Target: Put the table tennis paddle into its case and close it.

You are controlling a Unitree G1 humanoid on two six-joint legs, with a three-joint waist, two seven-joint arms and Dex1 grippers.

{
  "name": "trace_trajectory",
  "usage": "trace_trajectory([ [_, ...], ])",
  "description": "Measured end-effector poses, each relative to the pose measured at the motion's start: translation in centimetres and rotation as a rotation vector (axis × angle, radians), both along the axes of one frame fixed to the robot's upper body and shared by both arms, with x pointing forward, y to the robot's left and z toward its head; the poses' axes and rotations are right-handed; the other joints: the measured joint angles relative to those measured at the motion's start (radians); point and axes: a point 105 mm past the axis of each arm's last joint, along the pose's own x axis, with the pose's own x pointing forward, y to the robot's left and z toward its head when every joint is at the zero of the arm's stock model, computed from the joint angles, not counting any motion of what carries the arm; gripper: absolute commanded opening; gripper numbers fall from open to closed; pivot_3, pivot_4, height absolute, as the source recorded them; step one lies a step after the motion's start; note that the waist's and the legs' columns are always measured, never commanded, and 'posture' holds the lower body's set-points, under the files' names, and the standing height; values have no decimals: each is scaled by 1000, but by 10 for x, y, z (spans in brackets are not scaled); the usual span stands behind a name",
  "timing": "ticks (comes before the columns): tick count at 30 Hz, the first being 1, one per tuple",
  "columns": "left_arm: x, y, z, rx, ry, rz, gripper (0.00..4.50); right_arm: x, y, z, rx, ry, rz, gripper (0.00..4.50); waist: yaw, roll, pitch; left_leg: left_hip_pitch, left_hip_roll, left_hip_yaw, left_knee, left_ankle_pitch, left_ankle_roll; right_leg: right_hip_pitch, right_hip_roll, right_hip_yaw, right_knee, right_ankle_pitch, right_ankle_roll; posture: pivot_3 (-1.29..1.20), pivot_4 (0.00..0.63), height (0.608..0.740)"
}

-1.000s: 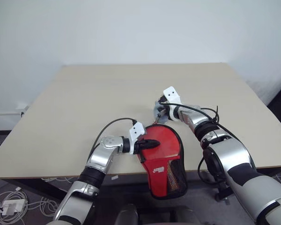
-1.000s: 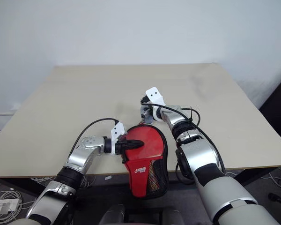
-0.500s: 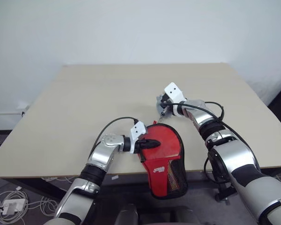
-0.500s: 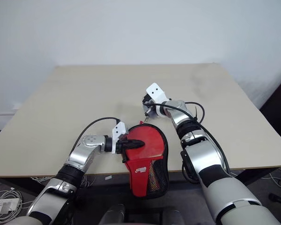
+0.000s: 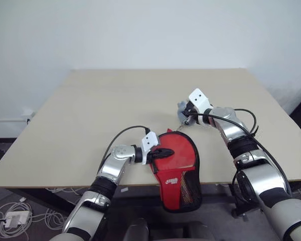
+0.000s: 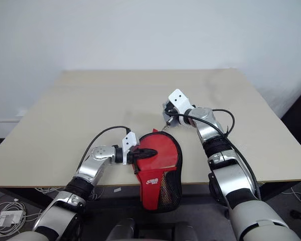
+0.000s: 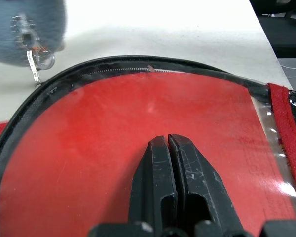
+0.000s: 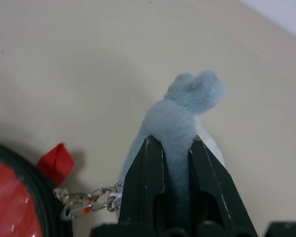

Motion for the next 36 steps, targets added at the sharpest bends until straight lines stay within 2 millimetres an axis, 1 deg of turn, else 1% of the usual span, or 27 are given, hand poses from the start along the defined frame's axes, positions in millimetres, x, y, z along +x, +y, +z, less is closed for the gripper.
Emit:
trace_trajectory([
  [3, 0, 1, -1, 0, 3, 2, 0, -5, -11, -2, -14, 5, -17, 32, -1, 2, -1, 1, 0, 0, 0, 0, 0, 0, 0, 0, 0, 0, 1, 0, 0, 684],
  [8, 0, 1, -1, -1, 4, 1, 0, -12, -15, -2, -18, 1, -10, 32, -2, 3, -2, 1, 0, 0, 0, 0, 0, 1, 0, 0, 0, -2, 3, 0, 0, 684],
  [15, 1, 1, -2, -2, 5, -4, 0, -25, -29, -6, -53, 4, -2, 32, -1, 4, -3, 1, 0, 0, 0, 0, 0, 1, 0, 0, 0, -2, 3, 0, 0, 684],
  [17, 1, 1, -2, -4, 2, -4, 0, -33, -36, -9, -71, 9, 19, 32, -1, 4, -3, 1, 0, 0, 0, 0, 0, 2, 0, 0, -1, -2, 3, 0, 0, 684],
  [20, 1, 1, -3, -6, -4, -3, 0, -45, -52, -20, -108, 39, 28, 32, -2, 5, -4, 2, 0, 0, 0, 0, 0, 2, 0, 0, -1, -2, 3, 0, 0, 684],
  [23, 1, 1, -4, -7, -4, -3, 0, -54, -60, -26, -128, 59, 49, 32, -1, 7, -5, 3, 0, 0, 0, 0, 0, 2, 0, 0, -1, -2, 3, 0, 0, 684],
  [29, 1, 2, -4, -8, -7, -2, 0, -76, -64, -25, -146, 72, 148, 32, -1, 7, -5, 3, 0, 0, 0, 0, 0, 3, 0, 0, -2, -2, 4, 0, 0, 684],
  [36, 1, 2, -5, -8, -8, -2, 0, -106, -62, -27, -157, 113, 278, 32, -2, 6, -6, 3, 0, 1, 0, 0, 0, 3, 0, 0, -2, -2, 4, 0, 0, 684],
])
